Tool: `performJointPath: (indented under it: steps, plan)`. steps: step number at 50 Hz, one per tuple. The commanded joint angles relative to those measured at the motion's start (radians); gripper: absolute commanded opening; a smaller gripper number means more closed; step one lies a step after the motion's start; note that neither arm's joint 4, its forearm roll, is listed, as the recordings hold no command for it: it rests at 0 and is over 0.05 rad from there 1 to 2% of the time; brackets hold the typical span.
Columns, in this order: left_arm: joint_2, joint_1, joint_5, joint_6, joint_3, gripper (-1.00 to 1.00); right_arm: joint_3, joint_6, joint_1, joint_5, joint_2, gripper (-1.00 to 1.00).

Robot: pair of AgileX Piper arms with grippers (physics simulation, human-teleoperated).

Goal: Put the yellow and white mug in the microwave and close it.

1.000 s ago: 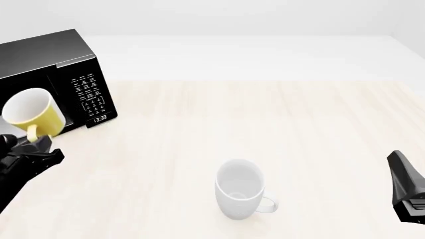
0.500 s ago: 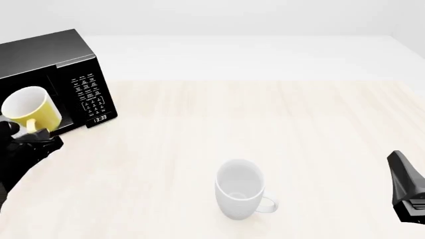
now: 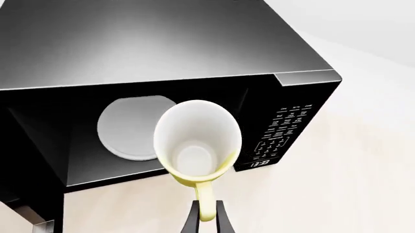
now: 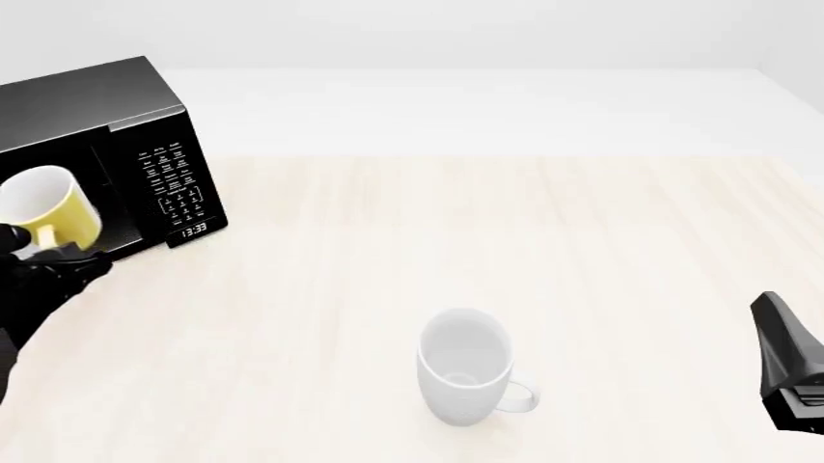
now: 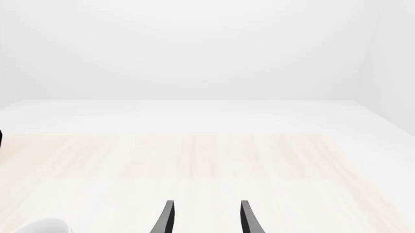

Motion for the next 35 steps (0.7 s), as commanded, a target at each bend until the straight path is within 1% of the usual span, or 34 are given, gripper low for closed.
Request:
performJointPath:
  steps: [1, 11, 35]
  plan:
    - [0.042, 0.031, -0.018, 0.011, -0.024, -1.0, 0.0, 0.0, 0.0, 0.0, 0.0, 1.0]
    - [0.064, 0.051, -0.021, 0.011, -0.036, -1.0, 0.0, 0.0, 0.0, 0.0, 0.0, 1.0]
    - [0.104, 0.068, -0.036, 0.0, -0.053, -1.0, 0.0, 0.0, 0.0, 0.0, 0.0, 1.0]
